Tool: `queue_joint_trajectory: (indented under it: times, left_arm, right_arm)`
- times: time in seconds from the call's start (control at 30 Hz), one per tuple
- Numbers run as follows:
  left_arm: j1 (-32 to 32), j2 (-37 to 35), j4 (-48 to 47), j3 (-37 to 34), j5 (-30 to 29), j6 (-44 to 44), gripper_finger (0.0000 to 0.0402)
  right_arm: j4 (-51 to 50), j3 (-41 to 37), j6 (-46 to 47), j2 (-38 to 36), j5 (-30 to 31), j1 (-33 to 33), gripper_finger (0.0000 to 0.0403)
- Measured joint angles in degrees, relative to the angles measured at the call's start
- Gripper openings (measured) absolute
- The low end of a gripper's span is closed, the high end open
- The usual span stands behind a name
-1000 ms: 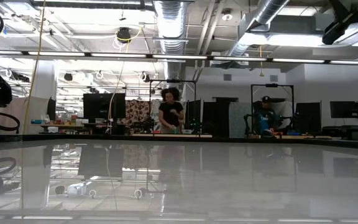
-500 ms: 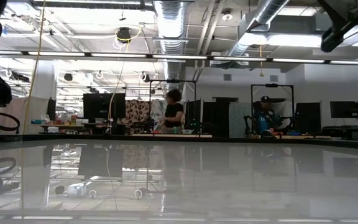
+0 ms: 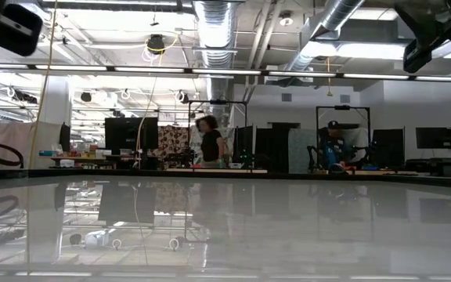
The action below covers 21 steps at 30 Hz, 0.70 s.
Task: Nest bowls inside each other
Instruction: Return to Home Position
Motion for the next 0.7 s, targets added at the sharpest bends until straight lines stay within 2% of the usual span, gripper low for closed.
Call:
queue_joint_trajectory:
  times: [0.3,0.5,0.7]
  left_arm:
    - [18.5,0.0,-2.5,0.0,15.9,-6.0,0.0148]
    - [32.1,0.0,-6.4,-0.1,25.2,-9.5,0.0148]
    - [39.2,0.0,-9.2,-0.1,26.3,-8.2,0.0148]
  right_arm:
    - [-0.9,0.0,-9.1,0.0,0.1,-0.1,0.0179]
    - [-4.7,0.0,-10.9,0.0,0.9,-0.1,0.0179]
    - [-12.2,0.0,-13.3,0.1,1.5,-0.1,0.0179]
